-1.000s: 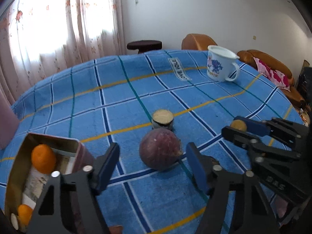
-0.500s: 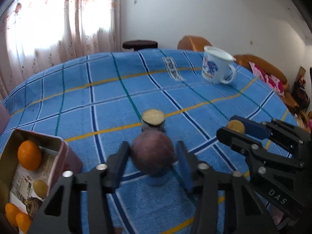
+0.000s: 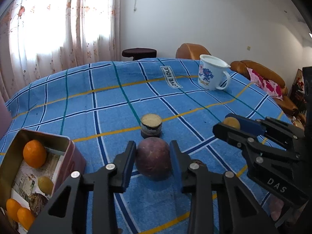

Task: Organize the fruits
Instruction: 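Grasp a dark mangosteen with the left tool while the right tool grasps another longan, then lift and carry the mangosteen with the left tool while the right tool carries the longan toward the tin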

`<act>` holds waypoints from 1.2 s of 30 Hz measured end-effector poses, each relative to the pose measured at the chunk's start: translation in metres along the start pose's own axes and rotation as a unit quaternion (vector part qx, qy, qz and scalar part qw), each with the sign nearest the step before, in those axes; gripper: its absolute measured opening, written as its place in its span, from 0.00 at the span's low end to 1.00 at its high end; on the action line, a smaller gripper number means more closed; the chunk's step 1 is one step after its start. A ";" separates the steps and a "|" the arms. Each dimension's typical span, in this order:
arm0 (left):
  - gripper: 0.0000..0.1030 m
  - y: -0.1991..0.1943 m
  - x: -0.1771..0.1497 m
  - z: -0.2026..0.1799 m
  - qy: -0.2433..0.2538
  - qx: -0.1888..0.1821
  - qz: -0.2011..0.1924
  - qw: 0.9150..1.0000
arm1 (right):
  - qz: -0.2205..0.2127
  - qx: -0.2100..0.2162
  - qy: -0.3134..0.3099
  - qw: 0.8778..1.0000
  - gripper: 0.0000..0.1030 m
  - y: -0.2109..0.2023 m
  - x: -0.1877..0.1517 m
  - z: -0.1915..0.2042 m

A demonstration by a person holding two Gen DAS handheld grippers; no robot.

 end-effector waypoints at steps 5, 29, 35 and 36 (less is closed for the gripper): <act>0.14 -0.009 0.000 -0.003 0.009 0.003 -0.020 1.000 | -0.003 0.003 0.002 1.000 0.30 -0.001 0.001 -0.001; 0.50 0.013 -0.005 -0.016 0.004 -0.071 0.045 0.996 | -0.008 0.006 0.016 1.000 0.30 -0.003 0.001 -0.006; 0.50 0.000 -0.005 -0.006 -0.010 -0.050 0.015 0.999 | -0.019 0.009 0.016 1.000 0.30 -0.006 0.001 -0.006; 0.50 -0.004 -0.005 -0.004 -0.012 -0.048 0.007 0.999 | -0.023 0.010 0.015 1.000 0.30 -0.008 0.001 -0.006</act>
Point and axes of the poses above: each gripper's, at about its wrist camera, not at the fingertips, and y roughly the way its jaws point, z to its left, x to its top, the point moved 6 cm from there along y, roughly the way its jaws point, and after that the axes turned 4 degrees about z, right-handed, at the moved point
